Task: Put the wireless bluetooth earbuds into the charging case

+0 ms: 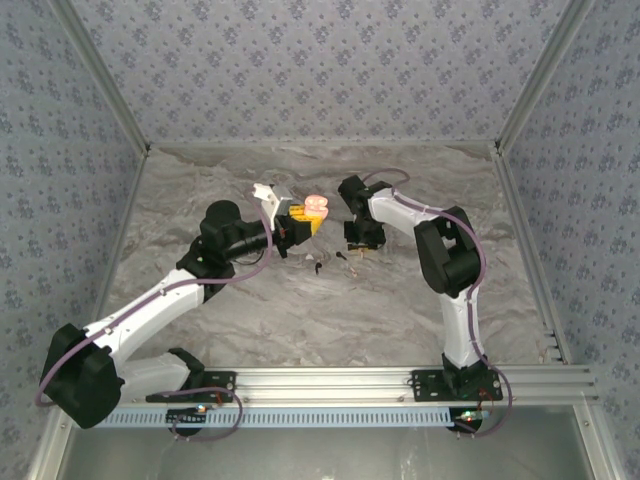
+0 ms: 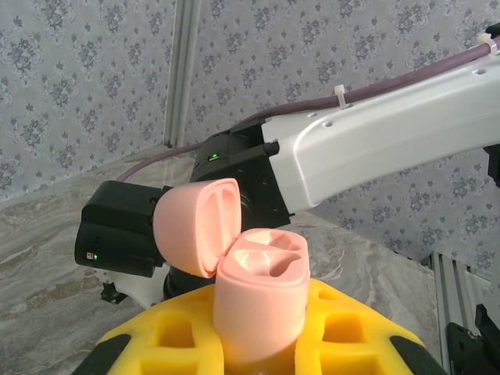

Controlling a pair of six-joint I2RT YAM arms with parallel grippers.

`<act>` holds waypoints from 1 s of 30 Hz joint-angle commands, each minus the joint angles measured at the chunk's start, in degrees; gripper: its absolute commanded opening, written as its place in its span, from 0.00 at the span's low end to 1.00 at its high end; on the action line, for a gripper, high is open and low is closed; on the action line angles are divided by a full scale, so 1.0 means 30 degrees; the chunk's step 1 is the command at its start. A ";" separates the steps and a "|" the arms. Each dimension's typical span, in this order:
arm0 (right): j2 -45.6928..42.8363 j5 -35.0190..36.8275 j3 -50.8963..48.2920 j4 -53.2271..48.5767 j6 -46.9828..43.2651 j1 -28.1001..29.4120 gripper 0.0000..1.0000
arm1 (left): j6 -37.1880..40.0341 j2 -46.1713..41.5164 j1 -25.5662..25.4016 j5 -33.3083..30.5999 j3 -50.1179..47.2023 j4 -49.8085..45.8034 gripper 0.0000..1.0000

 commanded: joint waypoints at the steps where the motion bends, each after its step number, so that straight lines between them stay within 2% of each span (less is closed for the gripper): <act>1: 0.0677 0.0191 0.0425 -0.0583 0.0377 0.0148 0.28 | 0.0223 -0.0407 -0.0174 -0.0039 -0.0072 0.0736 0.14; 15: 0.0372 0.0124 0.0191 -0.0304 -0.0108 0.0145 0.23 | 0.0205 -0.0396 -0.0171 -0.0004 -0.0013 0.0610 0.14; 30: -0.2860 -0.0876 -0.2558 0.2840 -0.1144 -0.0759 0.21 | -0.0026 -0.0235 -0.0173 -0.0585 -0.0305 0.0777 0.14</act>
